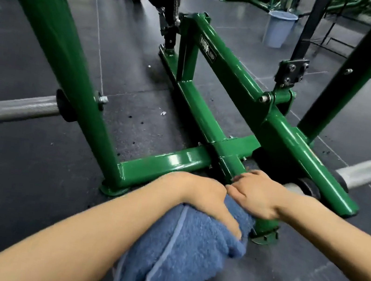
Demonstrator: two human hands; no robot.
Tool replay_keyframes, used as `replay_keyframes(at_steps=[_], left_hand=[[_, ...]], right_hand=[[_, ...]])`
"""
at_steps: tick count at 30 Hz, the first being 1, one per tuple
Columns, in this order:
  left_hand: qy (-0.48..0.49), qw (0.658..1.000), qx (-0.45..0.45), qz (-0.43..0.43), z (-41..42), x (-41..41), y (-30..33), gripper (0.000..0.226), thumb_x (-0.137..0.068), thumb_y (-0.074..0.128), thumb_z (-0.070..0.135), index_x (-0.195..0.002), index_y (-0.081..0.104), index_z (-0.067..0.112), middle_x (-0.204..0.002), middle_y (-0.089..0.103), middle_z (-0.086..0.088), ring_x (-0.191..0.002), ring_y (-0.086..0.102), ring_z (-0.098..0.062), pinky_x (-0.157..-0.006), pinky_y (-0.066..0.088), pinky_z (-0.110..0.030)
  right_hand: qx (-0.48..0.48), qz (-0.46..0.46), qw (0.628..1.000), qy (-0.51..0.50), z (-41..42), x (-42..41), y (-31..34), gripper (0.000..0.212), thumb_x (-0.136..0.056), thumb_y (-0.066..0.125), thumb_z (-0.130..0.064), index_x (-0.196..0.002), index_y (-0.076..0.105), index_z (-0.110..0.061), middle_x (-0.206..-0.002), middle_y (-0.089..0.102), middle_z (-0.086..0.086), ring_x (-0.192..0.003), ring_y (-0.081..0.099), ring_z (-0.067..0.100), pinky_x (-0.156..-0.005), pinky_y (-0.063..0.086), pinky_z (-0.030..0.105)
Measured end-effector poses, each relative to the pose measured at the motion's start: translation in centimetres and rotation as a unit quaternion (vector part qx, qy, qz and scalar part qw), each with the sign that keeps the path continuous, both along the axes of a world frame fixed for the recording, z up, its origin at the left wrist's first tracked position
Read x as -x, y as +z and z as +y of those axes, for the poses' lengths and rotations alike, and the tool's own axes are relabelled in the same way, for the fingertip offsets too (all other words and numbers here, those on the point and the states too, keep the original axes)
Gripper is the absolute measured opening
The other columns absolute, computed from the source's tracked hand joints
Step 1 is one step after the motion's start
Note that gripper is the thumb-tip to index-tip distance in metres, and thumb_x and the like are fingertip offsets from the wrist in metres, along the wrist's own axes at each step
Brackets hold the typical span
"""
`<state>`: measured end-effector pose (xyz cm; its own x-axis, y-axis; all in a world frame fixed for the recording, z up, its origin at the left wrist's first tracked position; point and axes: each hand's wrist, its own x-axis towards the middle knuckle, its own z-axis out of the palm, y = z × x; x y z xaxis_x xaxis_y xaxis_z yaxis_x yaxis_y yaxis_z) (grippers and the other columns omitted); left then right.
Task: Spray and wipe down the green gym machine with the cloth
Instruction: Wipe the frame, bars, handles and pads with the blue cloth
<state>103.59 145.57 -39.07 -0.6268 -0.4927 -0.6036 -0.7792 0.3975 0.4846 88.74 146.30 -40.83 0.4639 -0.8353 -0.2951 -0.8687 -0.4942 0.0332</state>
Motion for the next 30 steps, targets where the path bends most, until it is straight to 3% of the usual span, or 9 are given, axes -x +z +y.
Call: replay_keyframes(at_steps=[3, 6, 10, 14, 19, 23, 26, 28, 30], left_hand=[[0.009, 0.998, -0.039, 0.038, -0.6, -0.5, -1.5, 0.072, -0.045, 0.069, 0.072, -0.101, 0.071, 0.026, -0.101, 0.071, 0.009, -0.093, 0.068, -0.011, -0.092, 0.053, -0.035], [0.002, 0.998, -0.014, 0.065, -0.4, -0.9, -2.0, 0.076, -0.043, 0.066, 0.075, -0.101, 0.071, 0.025, -0.101, 0.071, 0.008, -0.095, 0.067, -0.012, -0.093, 0.052, -0.035], [-0.025, 0.996, 0.013, 0.085, 0.7, -3.6, -0.7, 0.045, -0.072, 0.070, 0.061, -0.099, 0.068, 0.024, -0.098, 0.069, 0.007, -0.096, 0.064, -0.011, -0.096, 0.050, -0.033], [-0.012, 0.986, -0.026, 0.165, 3.5, -8.6, -0.4, 0.023, -0.075, 0.073, 0.043, -0.087, 0.065, 0.025, -0.087, 0.066, 0.013, -0.083, 0.061, -0.002, -0.088, 0.049, -0.024], [0.064, 0.977, 0.137, 0.149, 6.5, -10.0, -0.5, 0.036, -0.069, 0.074, 0.051, -0.094, 0.056, 0.030, -0.092, 0.065, 0.012, -0.084, 0.061, -0.005, -0.080, 0.051, -0.024], [0.007, 0.957, 0.286, 0.056, 7.1, -7.7, 0.4, 0.044, -0.071, 0.064, 0.063, -0.090, 0.050, 0.025, -0.084, 0.056, 0.010, -0.080, 0.053, -0.014, -0.070, 0.045, -0.027], [-0.010, 0.976, 0.212, 0.046, 5.4, -6.1, 0.8, 0.041, -0.077, 0.064, 0.059, -0.087, 0.057, 0.021, -0.083, 0.058, 0.007, -0.080, 0.057, -0.016, -0.070, 0.047, -0.027], [0.003, 0.992, 0.097, 0.079, 4.0, -6.1, 0.4, 0.036, -0.078, 0.066, 0.057, -0.091, 0.065, 0.024, -0.092, 0.064, 0.006, -0.089, 0.061, -0.013, -0.085, 0.051, -0.031], [0.037, 0.990, 0.018, 0.136, 3.5, -6.7, -0.2, 0.021, -0.083, 0.066, 0.049, -0.085, 0.065, 0.028, -0.092, 0.063, 0.010, -0.094, 0.060, -0.009, -0.096, 0.048, -0.033]], right_hand=[[-0.044, -0.005, 0.999, -0.030, 0.2, -0.8, 0.2, 0.047, -0.106, 0.017, -0.032, -0.074, 0.047, -0.016, -0.098, 0.064, 0.010, -0.105, 0.055, 0.028, -0.105, 0.028, 0.035], [0.038, 0.050, 0.998, -0.020, 1.0, -1.1, 0.4, 0.057, -0.104, 0.004, -0.035, -0.087, 0.054, -0.013, -0.093, 0.065, 0.008, -0.101, 0.056, 0.026, -0.111, 0.018, 0.033], [0.072, 0.024, 0.996, -0.043, 2.3, -3.0, -0.3, 0.052, -0.105, 0.012, -0.032, -0.089, 0.056, -0.009, -0.071, 0.053, 0.002, -0.089, 0.054, 0.023, -0.113, 0.015, 0.035], [0.096, -0.018, 0.995, -0.025, 3.7, -7.0, -0.5, 0.050, -0.105, 0.015, -0.029, -0.084, 0.056, -0.010, -0.071, 0.054, 0.002, -0.085, 0.056, 0.026, -0.113, 0.015, 0.041], [0.173, -0.029, 0.984, -0.014, 5.9, -7.9, -0.3, 0.065, -0.094, -0.006, -0.043, -0.073, 0.051, -0.019, -0.059, 0.043, -0.002, -0.071, 0.047, 0.019, -0.114, 0.013, 0.038], [0.260, -0.064, 0.964, -0.006, 5.8, -5.6, -1.4, 0.069, -0.096, -0.001, -0.046, -0.072, 0.059, -0.023, -0.067, 0.063, -0.002, -0.083, 0.061, 0.021, -0.111, 0.020, 0.041], [0.208, -0.035, 0.977, -0.039, 4.9, -5.0, -0.8, 0.065, -0.092, -0.006, -0.050, -0.076, 0.053, -0.026, -0.079, 0.066, -0.004, -0.097, 0.059, 0.017, -0.112, 0.017, 0.041], [0.112, -0.062, 0.989, -0.074, 3.9, -5.2, -0.4, 0.058, -0.100, 0.002, -0.047, -0.079, 0.051, -0.023, -0.082, 0.062, -0.003, -0.098, 0.057, 0.019, -0.110, 0.020, 0.038], [0.000, -0.099, 0.987, -0.124, 3.1, -5.5, 0.2, 0.051, -0.105, 0.018, -0.041, -0.077, 0.051, -0.015, -0.077, 0.056, 0.003, -0.086, 0.054, 0.024, -0.091, 0.036, 0.032]])
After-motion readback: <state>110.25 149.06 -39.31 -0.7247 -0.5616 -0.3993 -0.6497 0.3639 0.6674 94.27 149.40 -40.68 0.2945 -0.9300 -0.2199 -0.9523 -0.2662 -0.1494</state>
